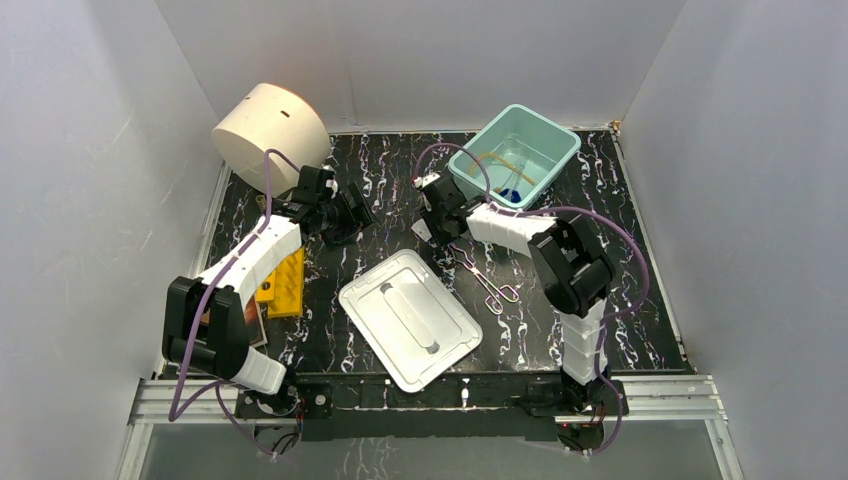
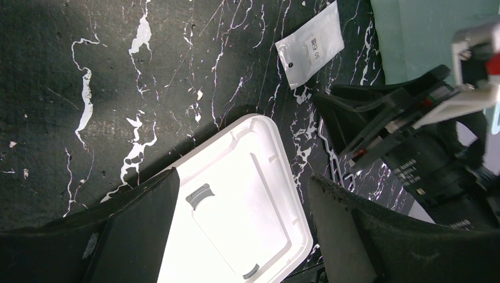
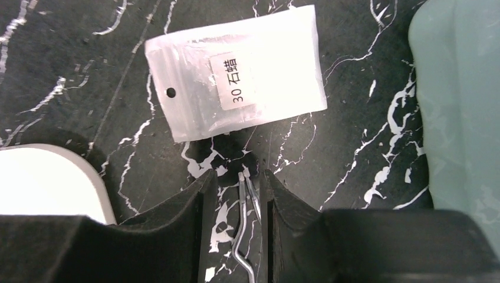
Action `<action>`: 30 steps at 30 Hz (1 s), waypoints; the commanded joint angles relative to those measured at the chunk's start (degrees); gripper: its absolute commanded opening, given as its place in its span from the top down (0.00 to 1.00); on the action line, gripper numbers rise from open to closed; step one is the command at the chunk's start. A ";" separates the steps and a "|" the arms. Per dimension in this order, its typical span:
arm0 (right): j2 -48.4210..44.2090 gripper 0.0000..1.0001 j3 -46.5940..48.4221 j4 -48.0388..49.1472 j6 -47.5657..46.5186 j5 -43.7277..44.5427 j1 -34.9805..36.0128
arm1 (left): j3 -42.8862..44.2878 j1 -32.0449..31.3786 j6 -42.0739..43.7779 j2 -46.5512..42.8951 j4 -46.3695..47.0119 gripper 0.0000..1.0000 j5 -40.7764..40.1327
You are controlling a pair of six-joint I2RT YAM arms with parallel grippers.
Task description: Organize the chemistry lab equipment
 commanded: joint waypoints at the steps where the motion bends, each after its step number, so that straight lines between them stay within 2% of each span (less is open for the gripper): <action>1: 1.89 0.60 2.82 0.92 -1.22 0.33 -0.69 | 1.28 0.38 0.54 -1.02 -0.41 0.21 0.99; 7: 2.80 0.59 3.04 -0.06 -0.89 -1.02 -1.50 | 1.35 0.47 0.62 -1.03 -0.39 0.21 1.07; 12: 1.75 0.72 1.66 0.17 -0.72 -2.16 -2.48 | 1.43 0.47 0.67 -1.11 -0.37 0.21 0.97; 17: -0.15 0.78 0.51 0.98 -1.78 -3.69 -2.50 | 1.46 0.47 0.62 -1.01 -0.29 0.21 0.99; 25: -4.55 1.00 -2.08 1.91 -3.53 -0.32 -2.49 | 1.43 0.47 1.06 -0.84 1.29 0.21 4.14; 30: -8.72 1.00 -2.85 0.88 -4.05 -0.32 -2.73 | 1.24 0.47 0.50 -0.50 2.88 0.23 5.94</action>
